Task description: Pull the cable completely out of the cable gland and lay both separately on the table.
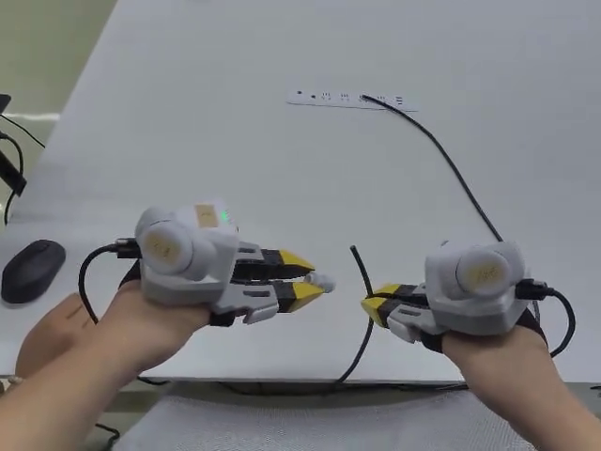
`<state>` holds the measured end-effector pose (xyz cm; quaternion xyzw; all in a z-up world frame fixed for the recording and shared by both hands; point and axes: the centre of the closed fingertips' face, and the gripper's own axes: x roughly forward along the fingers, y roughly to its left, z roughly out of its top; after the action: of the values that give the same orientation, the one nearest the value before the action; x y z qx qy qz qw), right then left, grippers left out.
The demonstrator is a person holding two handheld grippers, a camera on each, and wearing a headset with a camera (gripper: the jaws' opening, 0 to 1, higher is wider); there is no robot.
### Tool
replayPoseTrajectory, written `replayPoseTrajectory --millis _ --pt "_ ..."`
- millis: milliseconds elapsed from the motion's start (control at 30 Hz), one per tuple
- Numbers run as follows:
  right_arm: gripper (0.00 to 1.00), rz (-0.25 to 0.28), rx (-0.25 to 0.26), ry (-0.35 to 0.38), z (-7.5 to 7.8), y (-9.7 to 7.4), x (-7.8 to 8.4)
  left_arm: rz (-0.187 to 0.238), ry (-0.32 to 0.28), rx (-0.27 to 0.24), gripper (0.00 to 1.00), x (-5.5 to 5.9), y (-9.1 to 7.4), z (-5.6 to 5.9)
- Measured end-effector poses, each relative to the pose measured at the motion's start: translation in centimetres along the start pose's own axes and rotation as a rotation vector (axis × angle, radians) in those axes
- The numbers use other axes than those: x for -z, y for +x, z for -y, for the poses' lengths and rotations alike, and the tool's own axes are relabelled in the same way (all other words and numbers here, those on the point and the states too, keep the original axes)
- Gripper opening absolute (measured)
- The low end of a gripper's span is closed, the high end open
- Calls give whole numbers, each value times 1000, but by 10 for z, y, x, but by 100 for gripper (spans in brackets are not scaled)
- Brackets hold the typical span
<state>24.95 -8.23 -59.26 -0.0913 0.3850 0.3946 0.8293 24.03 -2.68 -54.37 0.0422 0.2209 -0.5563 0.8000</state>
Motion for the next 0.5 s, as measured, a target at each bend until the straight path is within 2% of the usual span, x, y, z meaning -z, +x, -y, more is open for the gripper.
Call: replayPoseTrajectory --millis 233,500 --pt "0 0 13 -39 10 -2 -24 11 -12 -12 15 5 -1 -2" --pt "0 -19 8 -99 14 5 -47 28 -38 -47 15 16 -8 -12"
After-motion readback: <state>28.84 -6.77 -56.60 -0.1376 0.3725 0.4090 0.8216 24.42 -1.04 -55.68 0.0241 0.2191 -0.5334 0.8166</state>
